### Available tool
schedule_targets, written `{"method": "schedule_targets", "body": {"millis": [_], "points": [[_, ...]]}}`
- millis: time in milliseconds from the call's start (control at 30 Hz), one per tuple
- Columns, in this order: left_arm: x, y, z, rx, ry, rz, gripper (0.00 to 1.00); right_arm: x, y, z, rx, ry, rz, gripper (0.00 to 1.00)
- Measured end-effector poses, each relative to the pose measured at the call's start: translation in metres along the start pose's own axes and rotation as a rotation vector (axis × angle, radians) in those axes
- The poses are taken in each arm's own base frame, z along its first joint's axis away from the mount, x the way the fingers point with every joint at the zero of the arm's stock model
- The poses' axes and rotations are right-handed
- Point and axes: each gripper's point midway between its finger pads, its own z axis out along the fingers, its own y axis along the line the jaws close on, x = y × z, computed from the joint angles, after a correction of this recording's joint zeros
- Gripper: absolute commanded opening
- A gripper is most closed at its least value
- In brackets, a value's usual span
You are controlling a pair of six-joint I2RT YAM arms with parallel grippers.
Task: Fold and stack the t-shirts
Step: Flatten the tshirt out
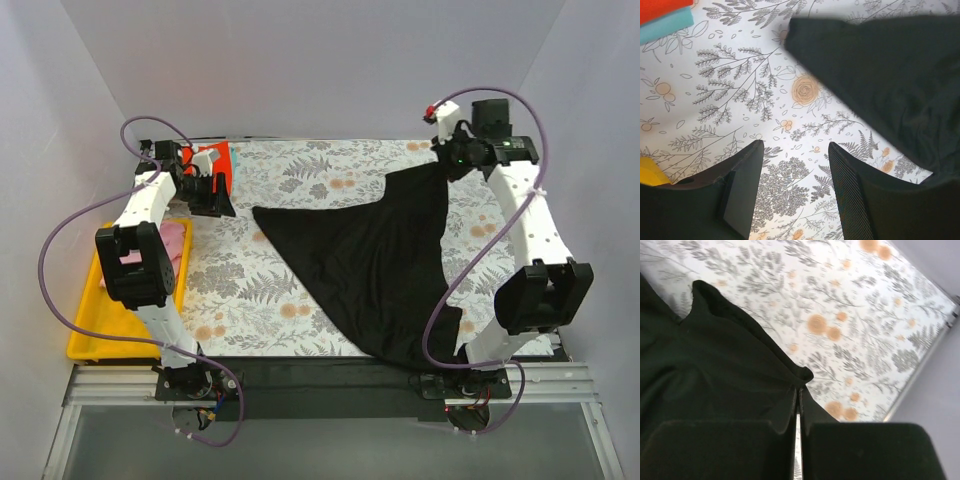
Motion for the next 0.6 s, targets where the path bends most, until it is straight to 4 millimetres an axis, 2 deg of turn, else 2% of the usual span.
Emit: {"method": "schedule_targets", "body": {"millis": [33,67,133,267,367,433,600], "points": [[0.000,-0.002,0.000,0.010,-0.002,-0.003,0.54,0.003,-0.014,-0.011,0.036,-0.011,0.003,0.01],[-0.002,-0.004,0.000,0.019,-0.006,-0.004,0.54,0.008,-0.023,-0.013,0.054,-0.007,0.011,0.01],[-0.007,-0.008,-0.001,0.040,-0.019,-0.002,0.54,0.027,-0.037,-0.004,0.064,0.032,0.032,0.01],[-0.017,-0.016,0.001,0.088,-0.056,0.011,0.53,0.087,-0.041,0.047,-0.010,0.189,0.105,0.01],[-0.023,-0.020,0.008,0.096,-0.071,0.032,0.50,0.122,-0.035,0.069,-0.056,0.278,0.141,0.01],[-0.029,-0.024,0.018,0.092,-0.074,0.055,0.49,0.131,-0.033,0.075,-0.067,0.303,0.151,0.01],[-0.046,-0.034,0.066,0.071,-0.066,0.141,0.44,0.130,-0.034,0.076,-0.064,0.296,0.149,0.01]]}}
